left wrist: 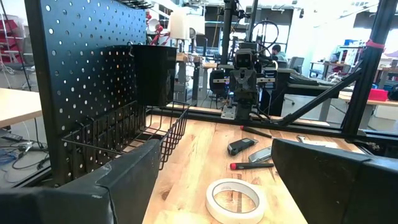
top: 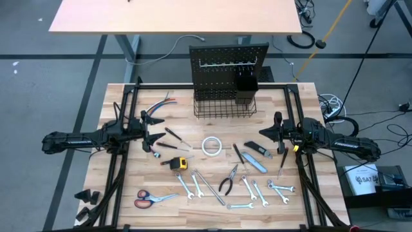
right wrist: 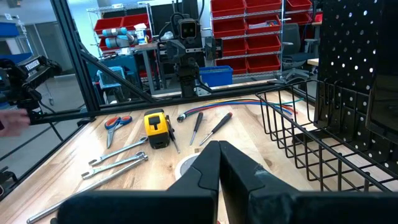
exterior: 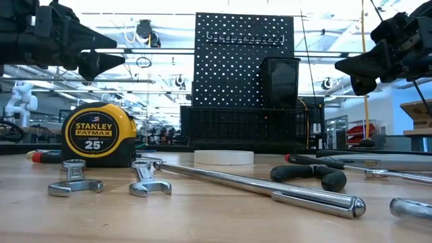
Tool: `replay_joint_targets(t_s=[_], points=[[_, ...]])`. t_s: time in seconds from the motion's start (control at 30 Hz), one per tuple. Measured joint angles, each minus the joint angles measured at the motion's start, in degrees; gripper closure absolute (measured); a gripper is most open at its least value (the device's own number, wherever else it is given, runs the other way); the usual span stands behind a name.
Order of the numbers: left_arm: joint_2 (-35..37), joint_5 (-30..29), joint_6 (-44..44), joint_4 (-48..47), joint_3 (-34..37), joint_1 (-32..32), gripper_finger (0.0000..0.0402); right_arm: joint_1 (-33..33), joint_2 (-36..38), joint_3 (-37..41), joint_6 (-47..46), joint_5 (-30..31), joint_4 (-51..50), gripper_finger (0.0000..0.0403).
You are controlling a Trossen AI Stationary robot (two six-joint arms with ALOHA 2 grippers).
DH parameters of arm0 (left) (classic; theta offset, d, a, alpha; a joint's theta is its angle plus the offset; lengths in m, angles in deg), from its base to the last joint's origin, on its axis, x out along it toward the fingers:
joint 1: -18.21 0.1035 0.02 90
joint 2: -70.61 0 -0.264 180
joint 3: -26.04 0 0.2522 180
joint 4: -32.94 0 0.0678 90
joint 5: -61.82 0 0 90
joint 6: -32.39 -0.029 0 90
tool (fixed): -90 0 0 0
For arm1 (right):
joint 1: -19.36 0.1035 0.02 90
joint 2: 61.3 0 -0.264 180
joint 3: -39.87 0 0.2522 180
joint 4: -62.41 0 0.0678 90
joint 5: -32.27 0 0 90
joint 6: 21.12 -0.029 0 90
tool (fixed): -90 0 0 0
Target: Hang tools onto peg board
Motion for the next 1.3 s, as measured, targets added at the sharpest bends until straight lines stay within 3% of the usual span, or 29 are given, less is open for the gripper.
replay_joint_targets(t_s=[0.2,0.3,0.5,0.73,0.87,1.0,1.17,1.3], points=[[-0.01,-0.99,-0.1,0.83,0.01,0.0,0.0086,-0.01,0.01,0.01,-0.01,0.01,0.03,0.0403],[0.04,-4.36,-0.03,3.61,0.0,0.0,0.0086,0.0,0.01,0.01,-0.06,-0.02,0.23,0.0403],[0.01,-3.69,0.1,11.97,-0.01,0.0,0.0086,0.01,0.01,0.04,-3.27,0.08,0.36,0.0403],[0.01,-1.12,-1.23,19.49,-0.1,0.0,0.0086,-0.01,-0.05,0.08,-4.08,9.22,4.82,0.0403],[-0.45,3.46,-1.41,15.65,-1.86,-0.02,0.0086,-0.04,-0.05,0.08,-5.41,7.23,9.68,0.0403],[-3.33,3.68,0.08,7.51,-5.93,0.0,0.0086,-0.01,-0.15,-0.36,-2.14,4.45,11.21,0.0403],[-11.86,3.65,0.02,3.26,-12.78,0.0,0.0086,0.01,-3.97,-4.26,1.18,2.76,11.33,0.0403],[-20.01,3.68,-1.48,0.03,-18.83,0.0,0.0086,0.01,-11.62,-10.76,4.33,2.94,10.78,0.0403]])
